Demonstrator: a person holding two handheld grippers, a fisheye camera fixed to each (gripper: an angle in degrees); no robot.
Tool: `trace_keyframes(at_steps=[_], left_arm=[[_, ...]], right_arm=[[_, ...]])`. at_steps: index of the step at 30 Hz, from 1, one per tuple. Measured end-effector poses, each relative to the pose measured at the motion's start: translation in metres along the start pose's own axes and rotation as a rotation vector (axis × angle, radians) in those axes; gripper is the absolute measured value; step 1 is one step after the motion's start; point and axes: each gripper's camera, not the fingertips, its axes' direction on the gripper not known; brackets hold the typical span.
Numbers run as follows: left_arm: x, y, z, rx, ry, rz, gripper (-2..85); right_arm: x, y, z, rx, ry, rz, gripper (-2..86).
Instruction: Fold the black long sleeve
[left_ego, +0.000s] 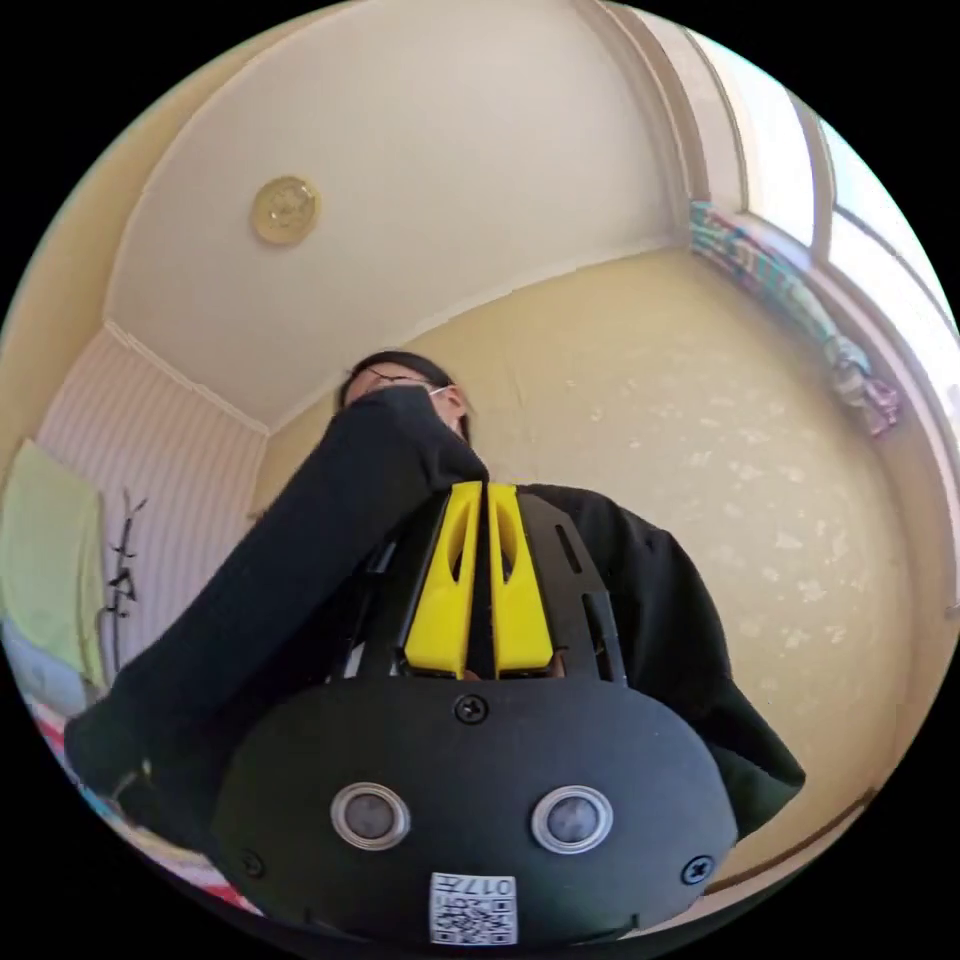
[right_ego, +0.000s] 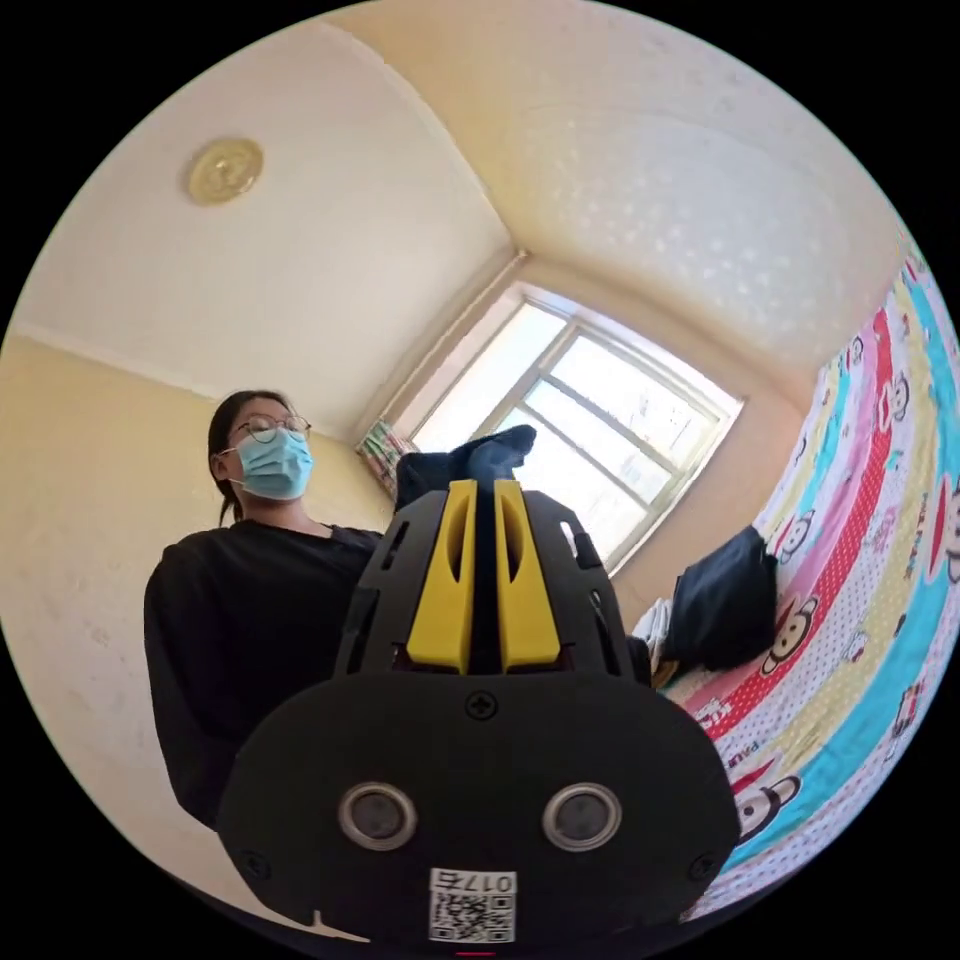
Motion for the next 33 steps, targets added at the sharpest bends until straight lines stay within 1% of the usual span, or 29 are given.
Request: trace_keyframes(at_steps=[1,2,4,5,6,7,8,10,11,12,14,15,17,19,21,24,25,26,28,32,33], left_arm=[[0.01,0.002,-0.013,-0.024,-0.171,-0.057,0.4],[0.014,0.004,-0.02,-0.032,-0.253,-0.096,0.5],[0.023,0.019,-0.038,-0.093,-0.51,-0.236,1.3],[0.023,0.024,-0.041,-0.12,-0.568,-0.274,1.7],[0.021,0.036,-0.047,-0.157,-0.694,-0.371,2.8],[0.018,0.051,-0.057,-0.158,-0.808,-0.474,4.4],[0.017,0.058,-0.063,-0.139,-0.844,-0.515,5.4],[0.011,0.092,-0.085,-0.005,-0.919,-0.633,8.2],[0.009,0.101,-0.089,0.017,-0.939,-0.658,8.6],[0.0,0.115,-0.091,0.021,-0.978,-0.705,9.9],[-0.019,0.131,-0.082,-0.043,-1.037,-0.762,11.8],[-0.035,0.138,-0.069,-0.107,-1.077,-0.783,13.0],[-0.061,0.142,-0.043,-0.191,-1.081,-0.782,14.8],[-0.095,0.138,0.002,-0.299,-1.03,-0.719,16.5],[-0.111,0.133,0.037,-0.383,-1.047,-0.648,16.9],[-0.119,0.122,0.09,-0.513,-1.05,-0.508,17.4],[-0.114,0.116,0.105,-0.54,-1.089,-0.438,17.7],[-0.11,0.114,0.111,-0.549,-1.122,-0.402,17.9],[-0.094,0.104,0.118,-0.534,-1.303,-0.31,18.3],[-0.066,0.091,0.105,-0.419,-1.399,-0.264,18.1],[-0.054,0.088,0.098,-0.372,-1.476,-0.239,17.9]], right_arm=[[-0.026,-0.01,-0.006,0.056,-0.008,-0.088,3.5],[-0.05,-0.02,-0.01,0.106,-0.036,-0.163,3.4],[-0.081,-0.034,-0.01,0.141,-0.083,-0.282,3.2],[-0.101,-0.042,-0.006,0.15,-0.107,-0.358,3.1],[-0.11,-0.045,-0.004,0.158,-0.111,-0.386,3.1],[-0.125,-0.051,0.001,0.17,-0.107,-0.427,3.0],[-0.136,-0.057,0.01,0.155,-0.106,-0.449,3.0],[-0.149,-0.065,0.027,0.096,-0.096,-0.469,2.9],[-0.156,-0.068,0.042,0.052,-0.048,-0.472,2.9],[-0.159,-0.069,0.05,0.028,-0.027,-0.473,2.9],[-0.167,-0.073,0.078,-0.044,-0.044,-0.483,2.9],[-0.169,-0.073,0.085,-0.057,-0.026,-0.483,2.8],[-0.182,-0.074,0.108,-0.083,0.078,-0.512,2.8],[-0.194,-0.077,0.112,-0.028,0.055,-0.536,2.8],[-0.209,-0.082,0.111,0.034,0.038,-0.573,2.8],[-0.239,-0.091,0.119,0.081,0.207,-0.622,2.9],[-0.252,-0.093,0.127,0.071,0.294,-0.636,2.9],[-0.266,-0.092,0.135,0.054,0.362,-0.676,2.9],[-0.284,-0.086,0.147,0.022,0.411,-0.75,2.9],[-0.31,-0.074,0.17,0.012,0.514,-0.826,2.8],[-0.311,-0.074,0.172,0.004,0.514,-0.827,2.7]])
